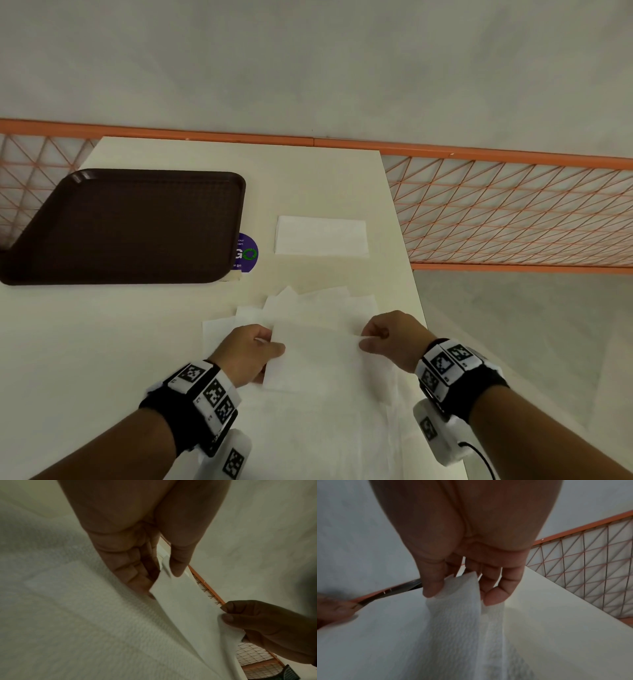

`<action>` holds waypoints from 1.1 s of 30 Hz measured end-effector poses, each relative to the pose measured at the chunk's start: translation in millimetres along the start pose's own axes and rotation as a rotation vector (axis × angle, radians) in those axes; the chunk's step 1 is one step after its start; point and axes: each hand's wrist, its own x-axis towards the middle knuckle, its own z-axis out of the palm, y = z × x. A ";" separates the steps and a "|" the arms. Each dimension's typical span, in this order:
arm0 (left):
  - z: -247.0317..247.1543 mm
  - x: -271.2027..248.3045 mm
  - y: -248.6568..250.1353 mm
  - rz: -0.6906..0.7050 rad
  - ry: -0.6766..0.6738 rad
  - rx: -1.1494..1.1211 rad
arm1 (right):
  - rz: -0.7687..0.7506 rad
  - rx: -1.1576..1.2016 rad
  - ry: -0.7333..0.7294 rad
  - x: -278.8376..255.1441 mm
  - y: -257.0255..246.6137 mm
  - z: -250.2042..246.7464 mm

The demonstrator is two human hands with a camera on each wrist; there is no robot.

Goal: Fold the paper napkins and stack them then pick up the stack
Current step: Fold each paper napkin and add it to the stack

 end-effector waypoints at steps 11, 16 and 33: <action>1.7 15.7 16.6 0.010 0.040 -0.018 | -0.002 0.046 0.047 16.0 -4.7 5.1; -3.9 9.6 7.8 0.084 0.163 0.150 | -0.009 -0.148 0.137 12.1 -8.9 14.4; 17.6 -2.7 -32.8 0.565 -0.061 1.279 | -0.358 -0.455 0.004 -9.3 -34.9 105.6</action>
